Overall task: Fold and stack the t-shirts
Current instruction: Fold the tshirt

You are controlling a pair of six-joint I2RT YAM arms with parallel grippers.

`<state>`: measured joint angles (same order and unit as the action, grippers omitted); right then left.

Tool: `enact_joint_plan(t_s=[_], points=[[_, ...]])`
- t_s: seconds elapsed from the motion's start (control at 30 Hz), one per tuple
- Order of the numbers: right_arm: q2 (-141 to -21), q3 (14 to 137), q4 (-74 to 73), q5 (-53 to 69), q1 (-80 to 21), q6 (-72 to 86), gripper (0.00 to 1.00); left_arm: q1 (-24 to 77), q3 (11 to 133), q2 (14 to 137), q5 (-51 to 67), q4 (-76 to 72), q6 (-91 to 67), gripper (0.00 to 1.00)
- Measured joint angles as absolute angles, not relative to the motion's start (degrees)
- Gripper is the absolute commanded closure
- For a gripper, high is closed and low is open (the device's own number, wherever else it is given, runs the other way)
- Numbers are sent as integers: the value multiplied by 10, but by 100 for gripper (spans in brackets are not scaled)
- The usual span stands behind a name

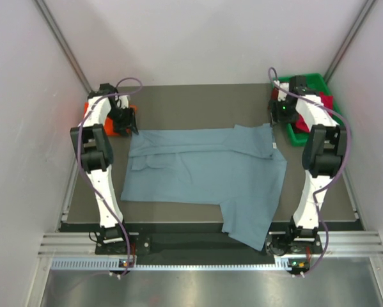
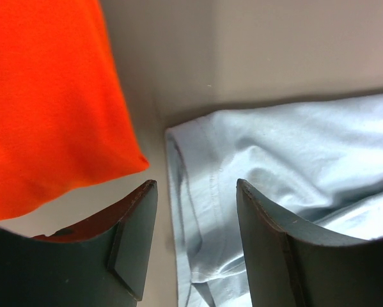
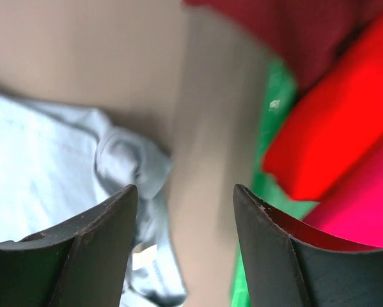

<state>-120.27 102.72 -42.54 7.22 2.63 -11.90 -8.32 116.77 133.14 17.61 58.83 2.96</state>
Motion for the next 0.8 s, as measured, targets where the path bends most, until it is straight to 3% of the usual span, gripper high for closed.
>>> enact_joint_plan(t_s=[0.47,0.57,0.67,0.7,0.77,0.8], points=[[-1224,1012,-448,137,24,-117,39,-79,1166,1353,181,590,31,44],[-1233,1012,-449,143,24,-115,50,-79,1166,1353,176,590,31,46],[-1244,1012,-450,149,24,-115,81,-80,1166,1354,168,590,32,51],[-1247,1012,-450,151,24,-116,100,-80,1166,1354,167,590,32,59],[-1254,1012,-449,151,24,-112,100,-81,1167,1356,164,590,31,71],[-1258,1012,-449,150,24,-110,100,-81,1170,1359,161,590,32,82]])
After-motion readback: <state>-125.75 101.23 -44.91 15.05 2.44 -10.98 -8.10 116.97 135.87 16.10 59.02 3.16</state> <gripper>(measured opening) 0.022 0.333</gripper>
